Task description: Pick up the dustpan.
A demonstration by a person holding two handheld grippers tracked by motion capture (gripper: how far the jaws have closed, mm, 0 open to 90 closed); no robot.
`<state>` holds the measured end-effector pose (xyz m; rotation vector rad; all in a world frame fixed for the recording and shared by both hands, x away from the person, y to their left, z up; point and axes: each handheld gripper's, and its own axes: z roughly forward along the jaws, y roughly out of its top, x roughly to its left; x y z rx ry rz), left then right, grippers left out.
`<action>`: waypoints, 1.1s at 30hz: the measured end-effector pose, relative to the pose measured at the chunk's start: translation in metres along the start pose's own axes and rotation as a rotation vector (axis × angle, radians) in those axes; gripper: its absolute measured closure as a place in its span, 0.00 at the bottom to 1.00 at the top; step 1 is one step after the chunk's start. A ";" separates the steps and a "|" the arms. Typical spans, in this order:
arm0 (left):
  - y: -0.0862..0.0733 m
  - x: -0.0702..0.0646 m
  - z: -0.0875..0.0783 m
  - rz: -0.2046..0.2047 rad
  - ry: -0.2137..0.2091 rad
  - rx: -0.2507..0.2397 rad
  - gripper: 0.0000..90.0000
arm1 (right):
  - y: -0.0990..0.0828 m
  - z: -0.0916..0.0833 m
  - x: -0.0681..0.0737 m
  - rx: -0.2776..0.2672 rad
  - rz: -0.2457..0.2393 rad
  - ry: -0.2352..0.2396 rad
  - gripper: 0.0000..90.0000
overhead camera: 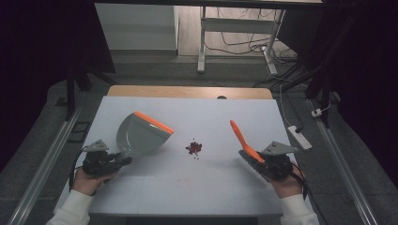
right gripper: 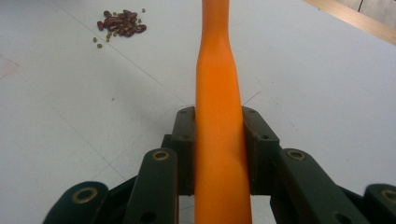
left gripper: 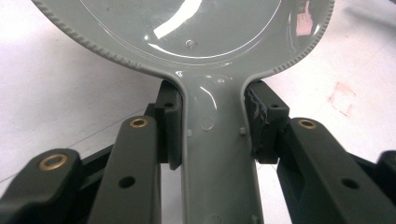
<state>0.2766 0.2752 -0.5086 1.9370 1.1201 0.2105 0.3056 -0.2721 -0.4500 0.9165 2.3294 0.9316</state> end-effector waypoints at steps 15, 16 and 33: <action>-0.002 -0.007 -0.008 0.091 -0.069 0.008 0.68 | 0.001 0.001 0.001 -0.003 -0.005 0.009 0.78; -0.002 -0.008 -0.008 0.099 -0.075 0.011 0.68 | 0.001 0.000 0.001 -0.004 -0.005 0.009 0.78; -0.001 -0.035 0.007 0.275 -0.152 0.141 0.68 | 0.001 0.002 0.002 -0.002 -0.012 0.020 0.78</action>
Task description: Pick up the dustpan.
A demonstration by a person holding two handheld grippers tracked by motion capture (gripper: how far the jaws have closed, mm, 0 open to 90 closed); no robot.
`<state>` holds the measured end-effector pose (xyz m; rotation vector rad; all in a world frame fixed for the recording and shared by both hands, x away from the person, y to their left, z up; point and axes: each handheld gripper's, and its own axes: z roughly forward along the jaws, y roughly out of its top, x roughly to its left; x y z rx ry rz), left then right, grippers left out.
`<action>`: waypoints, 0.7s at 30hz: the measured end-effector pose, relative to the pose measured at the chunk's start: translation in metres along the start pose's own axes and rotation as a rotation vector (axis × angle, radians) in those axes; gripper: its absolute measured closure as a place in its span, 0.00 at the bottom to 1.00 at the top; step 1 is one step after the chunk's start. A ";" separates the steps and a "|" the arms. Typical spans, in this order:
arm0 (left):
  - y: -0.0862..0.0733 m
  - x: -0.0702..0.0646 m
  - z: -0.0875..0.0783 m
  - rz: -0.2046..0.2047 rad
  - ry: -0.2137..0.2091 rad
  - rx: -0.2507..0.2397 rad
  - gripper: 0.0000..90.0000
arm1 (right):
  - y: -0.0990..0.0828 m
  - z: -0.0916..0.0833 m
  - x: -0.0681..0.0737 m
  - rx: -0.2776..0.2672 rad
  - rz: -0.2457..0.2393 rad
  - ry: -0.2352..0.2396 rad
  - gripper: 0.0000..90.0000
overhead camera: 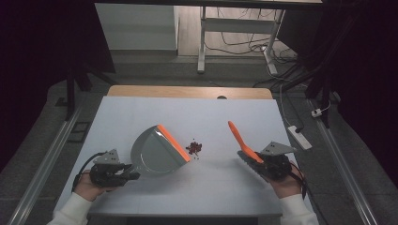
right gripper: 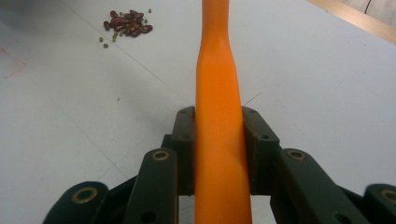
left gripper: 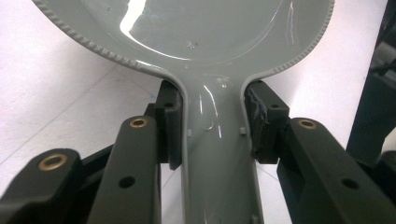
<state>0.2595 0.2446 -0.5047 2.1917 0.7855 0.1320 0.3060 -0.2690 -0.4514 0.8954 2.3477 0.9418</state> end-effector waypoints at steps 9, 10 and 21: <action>0.001 -0.003 0.006 0.009 -0.025 0.059 0.68 | 0.000 0.001 0.000 0.001 -0.005 -0.001 0.78; 0.002 -0.004 0.007 0.011 -0.027 0.066 0.68 | 0.000 0.001 0.000 0.003 -0.001 0.000 0.78; 0.003 -0.005 0.012 0.016 -0.030 0.128 0.68 | 0.000 0.001 -0.001 -0.001 -0.001 -0.001 0.78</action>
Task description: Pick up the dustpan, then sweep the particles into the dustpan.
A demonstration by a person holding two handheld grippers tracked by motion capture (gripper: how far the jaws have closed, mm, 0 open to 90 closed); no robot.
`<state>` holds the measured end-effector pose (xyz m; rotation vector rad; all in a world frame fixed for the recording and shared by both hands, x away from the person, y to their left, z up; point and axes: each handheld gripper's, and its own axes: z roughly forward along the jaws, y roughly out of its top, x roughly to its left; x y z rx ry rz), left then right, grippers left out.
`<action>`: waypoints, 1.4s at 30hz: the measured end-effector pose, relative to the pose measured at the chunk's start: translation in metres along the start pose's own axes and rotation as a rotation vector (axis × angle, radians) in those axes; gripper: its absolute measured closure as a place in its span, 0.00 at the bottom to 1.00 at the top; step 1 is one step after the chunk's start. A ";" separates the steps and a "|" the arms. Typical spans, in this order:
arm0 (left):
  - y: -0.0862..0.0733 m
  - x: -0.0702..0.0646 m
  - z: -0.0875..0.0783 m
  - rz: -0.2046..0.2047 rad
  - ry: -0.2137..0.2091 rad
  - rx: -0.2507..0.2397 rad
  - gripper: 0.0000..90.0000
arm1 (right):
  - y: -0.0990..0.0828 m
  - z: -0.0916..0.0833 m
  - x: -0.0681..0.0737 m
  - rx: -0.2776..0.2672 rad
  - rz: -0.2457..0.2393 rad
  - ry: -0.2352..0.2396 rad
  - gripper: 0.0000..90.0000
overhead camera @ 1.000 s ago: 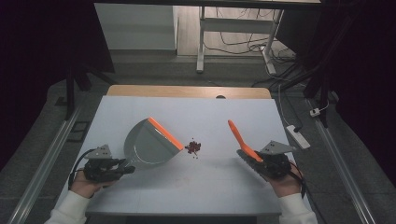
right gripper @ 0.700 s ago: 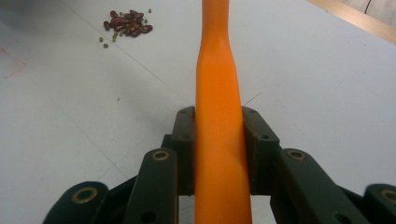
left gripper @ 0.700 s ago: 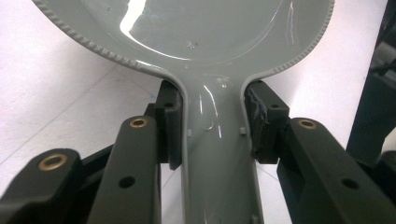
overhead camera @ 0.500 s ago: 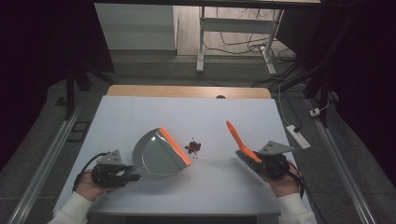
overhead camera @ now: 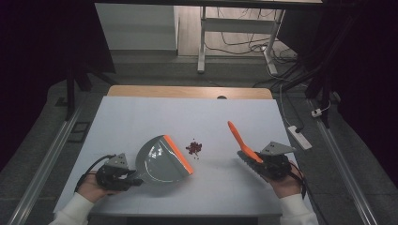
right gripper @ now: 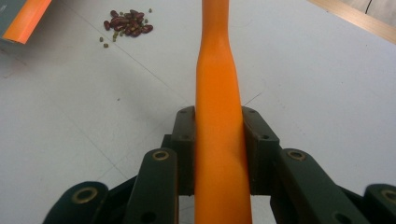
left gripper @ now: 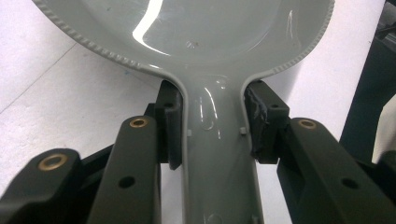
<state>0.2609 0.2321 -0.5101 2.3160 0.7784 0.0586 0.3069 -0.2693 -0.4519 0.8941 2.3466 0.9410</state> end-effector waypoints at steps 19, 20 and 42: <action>0.007 0.005 0.008 -0.018 -0.009 0.059 0.68 | 0.031 0.022 0.004 -0.040 -0.019 0.036 0.78; 0.008 0.005 0.009 -0.017 -0.009 0.061 0.68 | 0.036 0.026 0.005 -0.043 -0.021 0.045 0.78; 0.017 0.007 0.018 -0.014 -0.039 0.074 0.68 | 0.100 0.107 0.029 -0.036 -0.068 0.111 0.78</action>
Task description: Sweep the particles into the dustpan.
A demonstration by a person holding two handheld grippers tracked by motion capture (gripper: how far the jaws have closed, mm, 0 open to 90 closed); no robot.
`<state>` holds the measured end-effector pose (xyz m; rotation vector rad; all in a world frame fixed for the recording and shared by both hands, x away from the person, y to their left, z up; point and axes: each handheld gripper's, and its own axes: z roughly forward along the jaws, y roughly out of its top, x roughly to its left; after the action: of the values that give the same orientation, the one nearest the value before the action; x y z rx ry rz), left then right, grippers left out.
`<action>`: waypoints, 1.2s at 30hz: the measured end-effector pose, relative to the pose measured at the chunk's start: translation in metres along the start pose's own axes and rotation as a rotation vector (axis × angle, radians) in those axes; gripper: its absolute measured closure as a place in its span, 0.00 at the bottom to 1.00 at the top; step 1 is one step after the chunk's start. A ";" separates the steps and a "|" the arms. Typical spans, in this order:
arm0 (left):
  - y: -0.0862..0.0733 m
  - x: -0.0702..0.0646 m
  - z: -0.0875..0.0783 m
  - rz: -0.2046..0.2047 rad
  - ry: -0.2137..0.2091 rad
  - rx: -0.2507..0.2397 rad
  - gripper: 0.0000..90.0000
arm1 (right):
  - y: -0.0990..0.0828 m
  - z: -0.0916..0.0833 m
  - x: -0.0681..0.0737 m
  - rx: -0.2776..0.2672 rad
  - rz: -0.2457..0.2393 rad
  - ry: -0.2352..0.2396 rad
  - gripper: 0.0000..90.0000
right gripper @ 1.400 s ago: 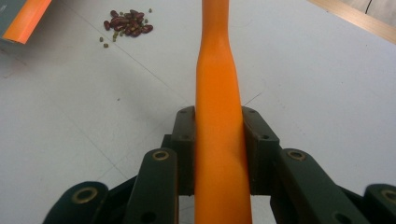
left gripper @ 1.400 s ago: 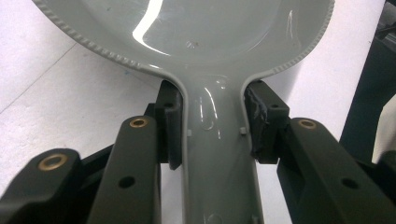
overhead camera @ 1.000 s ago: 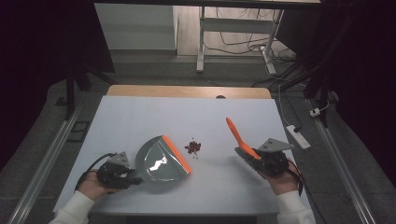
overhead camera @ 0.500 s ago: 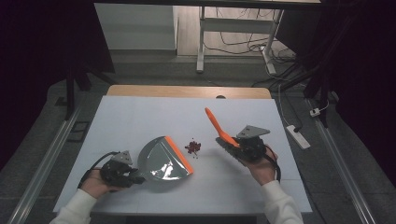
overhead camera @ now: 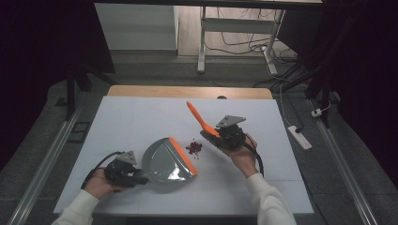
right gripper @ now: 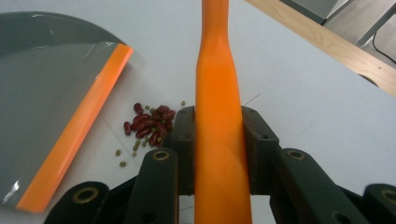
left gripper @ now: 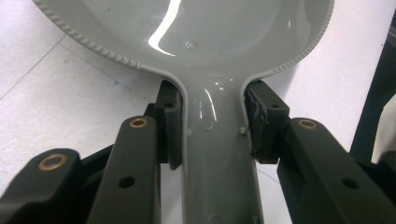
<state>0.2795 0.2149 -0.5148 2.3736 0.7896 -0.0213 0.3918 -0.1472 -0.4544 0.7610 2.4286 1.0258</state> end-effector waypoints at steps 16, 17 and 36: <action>0.008 0.006 0.005 -0.019 -0.050 0.017 0.68 | 0.008 0.024 -0.002 0.024 -0.011 0.001 0.78; 0.010 0.006 0.006 -0.023 -0.053 0.026 0.68 | 0.009 0.025 -0.002 0.018 -0.010 0.002 0.78; 0.020 0.011 0.007 -0.043 -0.055 0.081 0.68 | 0.007 0.048 0.004 0.078 -0.021 0.020 0.78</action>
<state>0.3006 0.2041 -0.5117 2.4212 0.8274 -0.1382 0.4165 -0.1152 -0.4812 0.7530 2.5007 0.9401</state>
